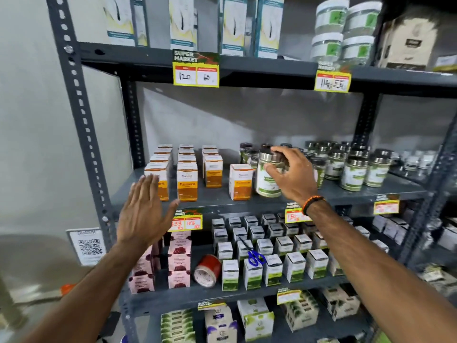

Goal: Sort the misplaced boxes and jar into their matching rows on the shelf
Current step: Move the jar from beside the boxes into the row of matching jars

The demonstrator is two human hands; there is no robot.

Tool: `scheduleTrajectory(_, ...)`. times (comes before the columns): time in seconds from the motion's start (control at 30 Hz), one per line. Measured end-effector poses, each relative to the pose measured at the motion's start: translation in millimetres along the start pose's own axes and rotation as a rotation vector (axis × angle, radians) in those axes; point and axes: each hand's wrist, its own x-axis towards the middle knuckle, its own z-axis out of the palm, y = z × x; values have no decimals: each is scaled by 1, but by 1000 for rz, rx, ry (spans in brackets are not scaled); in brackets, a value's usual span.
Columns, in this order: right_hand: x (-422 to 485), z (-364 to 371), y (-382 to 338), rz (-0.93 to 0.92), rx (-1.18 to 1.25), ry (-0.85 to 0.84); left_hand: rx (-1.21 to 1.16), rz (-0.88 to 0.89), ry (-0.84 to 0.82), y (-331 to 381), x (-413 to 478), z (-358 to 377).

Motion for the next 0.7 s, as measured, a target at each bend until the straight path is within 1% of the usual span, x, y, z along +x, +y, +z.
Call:
scheduleTrajectory(0.1,-4,-33,46,44,14,78,-22,68,55,56,12,-1)
scheduleTrajectory(0.23,-2,-85,132,59,0,139,-5,186,68,163,20,25)
scheduleTrajectory(0.3,0,-111,178,50,-6,143,-12,259,62,219,22,44)
scheduleTrajectory(0.4,8,-151,248,53,-10,99,-33,262,17,307,22,82)
scheduleTrajectory(0.53,14,-196,322,89,-20,41,-42,241,-140,401,27,124)
scheduleTrajectory(0.7,21,-230,386,110,-8,33,-32,210,-241,470,44,150)
